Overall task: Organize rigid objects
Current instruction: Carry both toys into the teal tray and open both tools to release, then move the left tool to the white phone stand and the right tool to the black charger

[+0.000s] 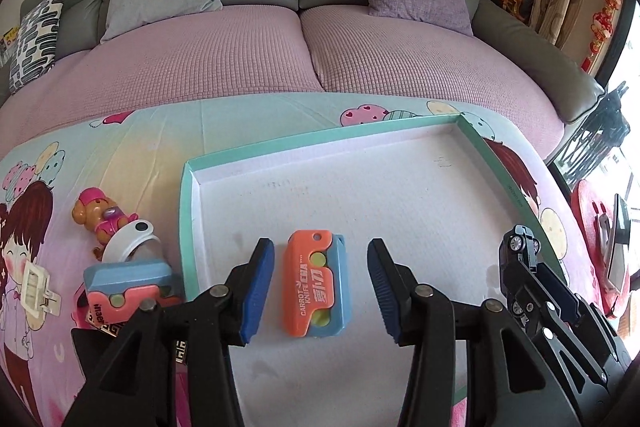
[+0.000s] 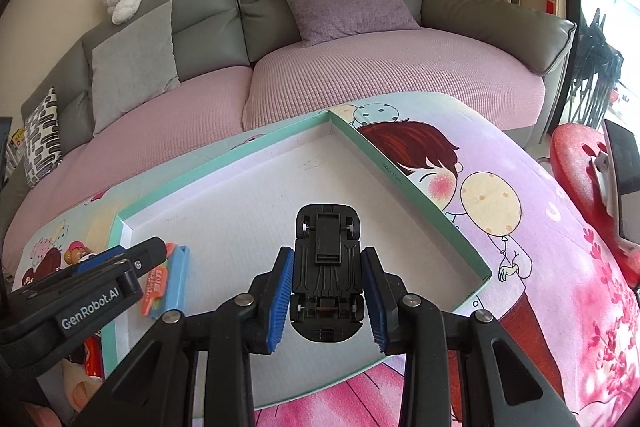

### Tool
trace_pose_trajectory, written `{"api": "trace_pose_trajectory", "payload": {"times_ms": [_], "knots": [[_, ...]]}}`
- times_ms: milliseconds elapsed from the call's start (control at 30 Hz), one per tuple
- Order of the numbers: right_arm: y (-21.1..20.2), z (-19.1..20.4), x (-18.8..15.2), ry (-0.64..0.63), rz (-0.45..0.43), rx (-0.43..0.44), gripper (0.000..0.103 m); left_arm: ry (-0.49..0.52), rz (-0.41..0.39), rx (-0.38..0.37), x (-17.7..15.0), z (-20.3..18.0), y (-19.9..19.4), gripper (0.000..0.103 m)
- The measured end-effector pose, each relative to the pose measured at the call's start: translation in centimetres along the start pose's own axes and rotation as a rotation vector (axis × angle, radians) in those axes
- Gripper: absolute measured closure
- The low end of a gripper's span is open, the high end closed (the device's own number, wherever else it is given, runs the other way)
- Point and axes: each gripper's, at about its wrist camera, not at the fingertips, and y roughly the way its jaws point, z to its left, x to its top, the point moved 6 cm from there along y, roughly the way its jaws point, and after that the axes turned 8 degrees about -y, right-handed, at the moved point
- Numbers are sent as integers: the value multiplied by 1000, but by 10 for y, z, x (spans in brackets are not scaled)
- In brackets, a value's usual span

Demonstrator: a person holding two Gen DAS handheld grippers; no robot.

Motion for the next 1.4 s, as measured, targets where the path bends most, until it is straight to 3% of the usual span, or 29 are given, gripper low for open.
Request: {"api": "trace_pose_trajectory", "payload": {"times_ms": [33, 133, 267, 433, 500, 633, 700, 833, 967, 1167, 1233, 1400], "knots": [[1, 0, 0, -1, 2, 1, 67, -7, -4, 3, 1, 2, -1, 40], [2, 2, -1, -10, 6, -2, 67, -33, -14, 13, 3, 9, -6, 38], [3, 3, -1, -17, 11, -14, 67, -62, -30, 44, 4, 20, -10, 22], [4, 3, -2, -25, 20, -31, 65, -90, -39, 73, 6, 32, -13, 17], [3, 3, -2, -35, 19, -45, 53, -98, -44, 86, 6, 35, -13, 14], [1, 3, 0, -37, 13, -45, 50, -109, -46, 102, 5, 41, -15, 14], [0, 4, 0, -44, 13, -54, 40, -115, -45, 108, 4, 44, -15, 14], [0, 5, 0, -51, 12, -60, 36, -131, -46, 127, 2, 51, -17, 14], [1, 7, 0, -61, 11, -60, 19, -158, -52, 145, -2, 61, -22, 14], [0, 9, 0, -65, 5, -66, 11, -201, -68, 180, -9, 79, -33, 9], [-1, 10, 1, -62, -6, -68, 0, -218, -83, 181, -12, 87, -38, 5], [-8, 17, 5, -72, -41, -61, 0, -279, -127, 173, -17, 107, -53, 4]]}}
